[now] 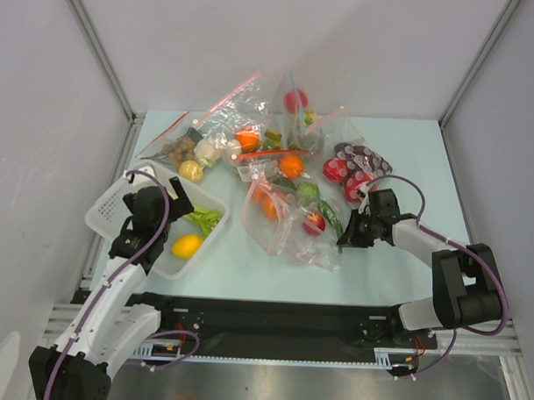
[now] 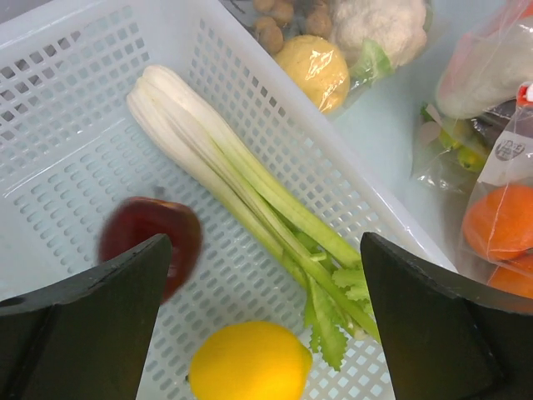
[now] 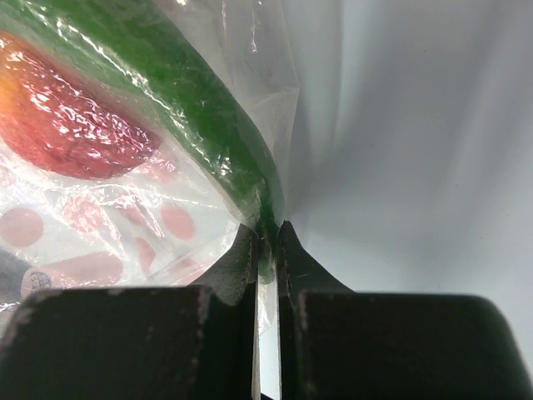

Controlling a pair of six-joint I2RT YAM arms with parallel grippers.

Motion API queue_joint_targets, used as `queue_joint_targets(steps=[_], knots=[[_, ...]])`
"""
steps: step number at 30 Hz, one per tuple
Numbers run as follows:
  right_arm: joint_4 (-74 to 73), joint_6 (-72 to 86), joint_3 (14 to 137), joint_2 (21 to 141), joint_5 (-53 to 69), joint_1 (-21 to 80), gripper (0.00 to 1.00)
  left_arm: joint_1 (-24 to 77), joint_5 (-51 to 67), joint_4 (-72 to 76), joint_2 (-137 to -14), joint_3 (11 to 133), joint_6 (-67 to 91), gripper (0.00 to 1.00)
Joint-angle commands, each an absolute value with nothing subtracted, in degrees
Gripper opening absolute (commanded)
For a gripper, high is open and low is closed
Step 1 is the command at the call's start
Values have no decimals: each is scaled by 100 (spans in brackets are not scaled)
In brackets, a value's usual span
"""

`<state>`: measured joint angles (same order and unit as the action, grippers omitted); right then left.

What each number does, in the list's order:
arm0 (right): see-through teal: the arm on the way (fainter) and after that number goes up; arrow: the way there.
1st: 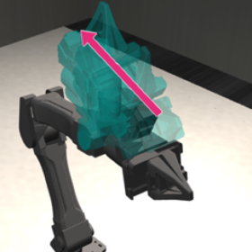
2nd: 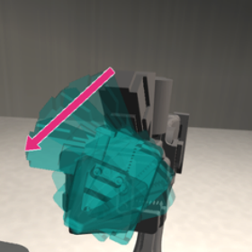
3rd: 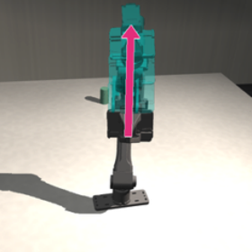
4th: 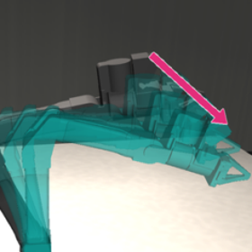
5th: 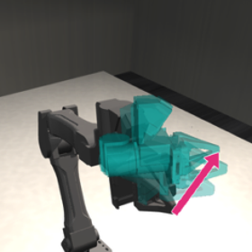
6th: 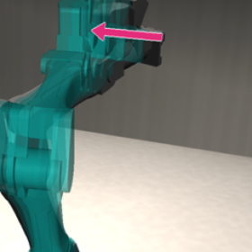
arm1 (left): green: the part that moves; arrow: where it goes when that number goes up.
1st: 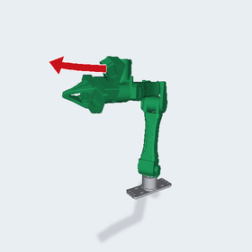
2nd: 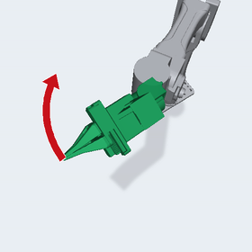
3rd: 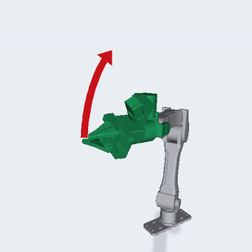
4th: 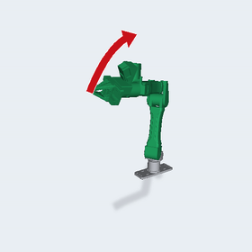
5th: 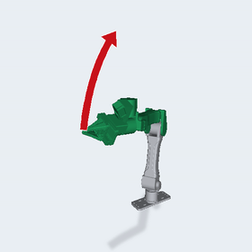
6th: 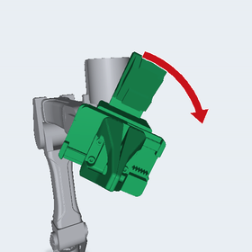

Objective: Open the zip-top bag and remove the fake food

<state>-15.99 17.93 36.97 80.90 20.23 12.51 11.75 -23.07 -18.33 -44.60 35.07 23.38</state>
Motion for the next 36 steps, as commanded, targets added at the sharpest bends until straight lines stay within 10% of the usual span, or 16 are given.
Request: queue_joint_targets(steps=[1,36], knots=[[-1564,1731,3850,7998,2048,1222,0,1125,-2365,-1468,-4289,3489,2294,100],[-1679,1714,3893,7945,2039,1195,0,4175,773,1002,-6152,4016,1081,60]])
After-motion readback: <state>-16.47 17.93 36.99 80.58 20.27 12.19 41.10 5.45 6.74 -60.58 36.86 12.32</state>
